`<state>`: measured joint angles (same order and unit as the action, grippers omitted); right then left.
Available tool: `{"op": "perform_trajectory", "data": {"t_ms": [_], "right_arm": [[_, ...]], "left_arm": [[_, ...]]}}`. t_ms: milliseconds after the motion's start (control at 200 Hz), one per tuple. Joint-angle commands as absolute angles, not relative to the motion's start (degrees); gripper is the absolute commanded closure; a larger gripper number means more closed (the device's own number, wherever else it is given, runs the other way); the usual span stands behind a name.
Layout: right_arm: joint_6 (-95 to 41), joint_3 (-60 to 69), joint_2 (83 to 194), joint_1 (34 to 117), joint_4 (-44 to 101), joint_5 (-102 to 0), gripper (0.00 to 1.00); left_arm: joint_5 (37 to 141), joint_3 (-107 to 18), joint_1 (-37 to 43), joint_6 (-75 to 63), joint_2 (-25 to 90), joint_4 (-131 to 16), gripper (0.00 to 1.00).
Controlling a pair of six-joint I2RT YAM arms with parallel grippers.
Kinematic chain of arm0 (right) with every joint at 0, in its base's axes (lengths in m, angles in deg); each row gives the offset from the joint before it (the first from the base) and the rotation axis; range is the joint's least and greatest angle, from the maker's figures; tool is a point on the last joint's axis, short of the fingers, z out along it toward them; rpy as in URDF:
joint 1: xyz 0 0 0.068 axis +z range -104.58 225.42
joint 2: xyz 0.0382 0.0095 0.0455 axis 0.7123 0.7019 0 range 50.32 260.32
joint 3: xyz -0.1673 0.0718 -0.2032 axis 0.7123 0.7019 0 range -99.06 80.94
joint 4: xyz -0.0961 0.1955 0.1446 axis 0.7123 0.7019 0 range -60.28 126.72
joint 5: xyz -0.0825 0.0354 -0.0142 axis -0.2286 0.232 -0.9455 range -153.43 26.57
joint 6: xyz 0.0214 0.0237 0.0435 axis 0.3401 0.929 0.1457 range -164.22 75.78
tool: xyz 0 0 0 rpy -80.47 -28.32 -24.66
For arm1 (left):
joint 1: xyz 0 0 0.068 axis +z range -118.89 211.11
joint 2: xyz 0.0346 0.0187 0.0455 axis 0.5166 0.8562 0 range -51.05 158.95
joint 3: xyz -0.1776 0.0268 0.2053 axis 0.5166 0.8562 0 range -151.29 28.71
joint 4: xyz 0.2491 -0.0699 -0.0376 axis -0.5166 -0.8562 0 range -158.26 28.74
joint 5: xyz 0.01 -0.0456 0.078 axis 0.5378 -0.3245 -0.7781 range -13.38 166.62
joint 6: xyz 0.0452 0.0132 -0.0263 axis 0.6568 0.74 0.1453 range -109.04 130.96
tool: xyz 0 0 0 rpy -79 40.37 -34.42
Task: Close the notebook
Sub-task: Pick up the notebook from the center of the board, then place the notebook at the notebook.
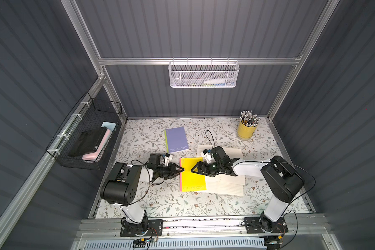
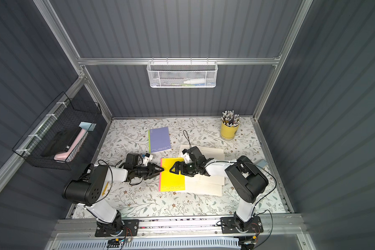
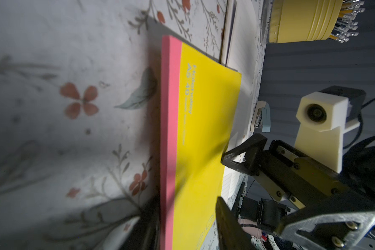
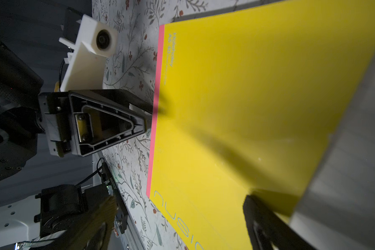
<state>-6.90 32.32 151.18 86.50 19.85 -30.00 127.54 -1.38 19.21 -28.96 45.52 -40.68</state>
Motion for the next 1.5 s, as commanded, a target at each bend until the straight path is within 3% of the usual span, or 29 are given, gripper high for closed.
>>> {"op": "perform_trajectory", "data": {"t_ms": [0, 210, 330, 530, 780, 1101, 1496], "right_arm": [[-6.8, 33.9, 153.9, 86.5, 22.9, -31.9, 0.05], [-6.8, 34.1, 153.7, 86.6, 22.6, -31.8, 0.05], [-6.3, 34.4, 153.0, 86.6, 21.2, -31.2, 0.05], [-6.0, 34.4, 151.9, 86.6, 19.5, -30.6, 0.05], [-9.0, 29.2, 149.2, 86.5, 24.5, -31.2, 0.05], [-10.3, 26.1, 142.7, 86.4, 29.7, -33.7, 0.05], [-9.3, 28.6, 136.7, 86.0, 30.6, -38.1, 0.04]], "left_arm": [[126.9, 0.1, 19.1, -28.3, 47.2, -42.9, 0.66], [128.4, 0.4, 19.1, -29.6, 47.8, -40.0, 0.83], [129.0, 0.2, 19.1, -29.9, 48.1, -39.1, 1.0], [130.8, -2.0, 19.1, -30.5, 45.9, -39.1, 1.0], [130.5, -11.8, 19.1, -24.5, 45.1, -49.8, 1.0], [132.1, -29.2, 19.9, -19.1, 52.6, -59.8, 1.0], [135.7, -47.6, 26.5, -17.4, 64.3, -63.7, 1.0]]}}
